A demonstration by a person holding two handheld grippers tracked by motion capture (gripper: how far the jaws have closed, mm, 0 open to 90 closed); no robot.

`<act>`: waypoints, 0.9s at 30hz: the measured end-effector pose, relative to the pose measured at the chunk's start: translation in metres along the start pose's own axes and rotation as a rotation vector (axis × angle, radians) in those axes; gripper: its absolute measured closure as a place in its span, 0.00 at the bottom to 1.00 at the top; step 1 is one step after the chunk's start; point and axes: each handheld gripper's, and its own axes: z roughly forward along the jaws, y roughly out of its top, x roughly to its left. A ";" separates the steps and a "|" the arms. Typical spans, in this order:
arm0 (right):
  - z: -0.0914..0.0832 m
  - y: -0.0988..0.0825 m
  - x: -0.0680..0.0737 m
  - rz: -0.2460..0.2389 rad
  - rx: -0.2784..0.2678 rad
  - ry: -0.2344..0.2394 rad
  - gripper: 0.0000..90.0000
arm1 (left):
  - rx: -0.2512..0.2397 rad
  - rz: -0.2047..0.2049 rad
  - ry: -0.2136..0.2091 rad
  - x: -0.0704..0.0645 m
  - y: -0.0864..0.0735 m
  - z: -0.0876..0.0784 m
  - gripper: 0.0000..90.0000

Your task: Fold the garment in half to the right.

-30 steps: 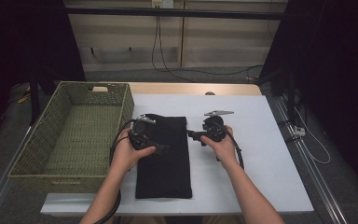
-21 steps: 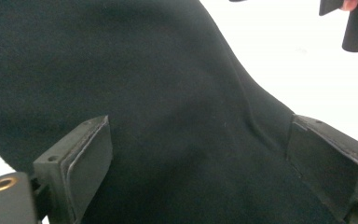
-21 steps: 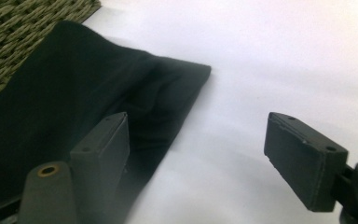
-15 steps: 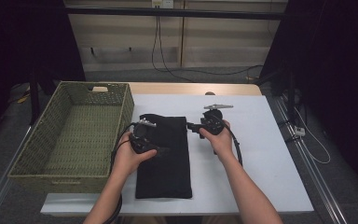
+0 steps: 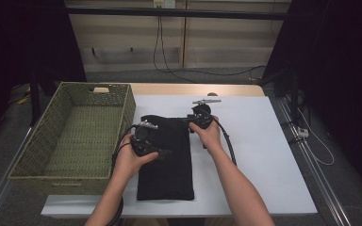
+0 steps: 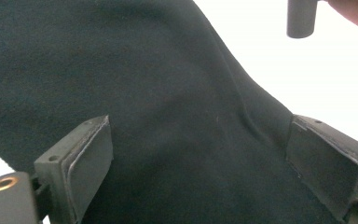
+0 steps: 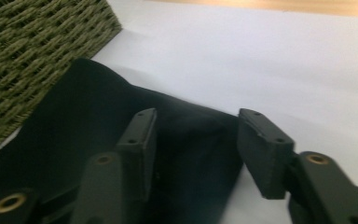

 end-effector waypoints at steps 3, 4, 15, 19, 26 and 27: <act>0.012 -0.002 0.004 -0.007 0.050 0.007 0.64 | -0.004 0.003 0.006 0.001 0.000 0.000 0.09; 0.016 -0.004 0.005 -0.014 0.071 -0.005 0.68 | -0.004 0.000 0.003 0.002 0.000 0.000 0.09; 0.005 -0.002 -0.008 0.008 0.039 -0.030 0.99 | -0.014 -0.006 0.003 0.004 -0.001 -0.002 0.10; 0.005 -0.006 -0.015 -0.008 0.057 -0.035 0.95 | -0.013 -0.007 0.000 0.003 -0.001 -0.003 0.10; 0.010 -0.010 -0.014 0.006 0.022 -0.064 0.51 | -0.019 -0.004 0.001 0.002 0.000 -0.003 0.10; 0.011 -0.011 -0.015 0.012 0.029 -0.050 0.52 | -0.016 -0.001 -0.002 0.003 0.000 -0.003 0.10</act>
